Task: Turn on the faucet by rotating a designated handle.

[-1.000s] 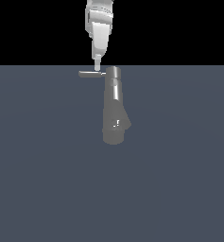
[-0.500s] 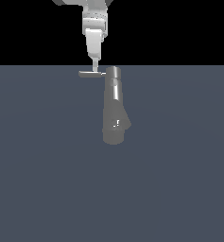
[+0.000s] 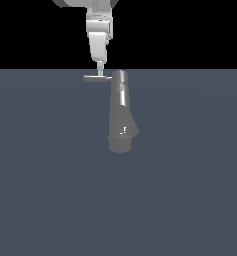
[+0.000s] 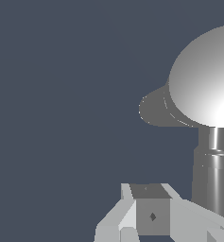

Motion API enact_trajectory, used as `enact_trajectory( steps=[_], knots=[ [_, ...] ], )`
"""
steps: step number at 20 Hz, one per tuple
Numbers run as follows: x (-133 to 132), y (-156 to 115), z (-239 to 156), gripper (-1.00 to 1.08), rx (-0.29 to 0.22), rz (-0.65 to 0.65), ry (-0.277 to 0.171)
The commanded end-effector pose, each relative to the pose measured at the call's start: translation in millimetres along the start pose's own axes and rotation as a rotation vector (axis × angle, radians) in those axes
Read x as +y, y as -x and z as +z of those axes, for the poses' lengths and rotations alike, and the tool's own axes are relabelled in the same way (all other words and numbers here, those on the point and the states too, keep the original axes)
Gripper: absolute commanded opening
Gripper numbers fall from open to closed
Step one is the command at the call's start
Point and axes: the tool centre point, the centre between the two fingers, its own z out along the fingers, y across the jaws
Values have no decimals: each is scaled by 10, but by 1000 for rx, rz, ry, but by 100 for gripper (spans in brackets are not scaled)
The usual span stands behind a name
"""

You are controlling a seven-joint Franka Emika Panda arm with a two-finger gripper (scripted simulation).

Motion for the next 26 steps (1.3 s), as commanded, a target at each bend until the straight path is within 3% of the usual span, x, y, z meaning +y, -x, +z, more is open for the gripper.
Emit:
enact_trajectory(
  steps=[1,9,16,26],
  knots=[
    [-2,-2,-1,-100,0,0,0],
    [30,68,84,-100,24,22,11],
    [78,57,398,-100,64,22,43],
    [29,335,338,-100,47,16,17]
  ],
)
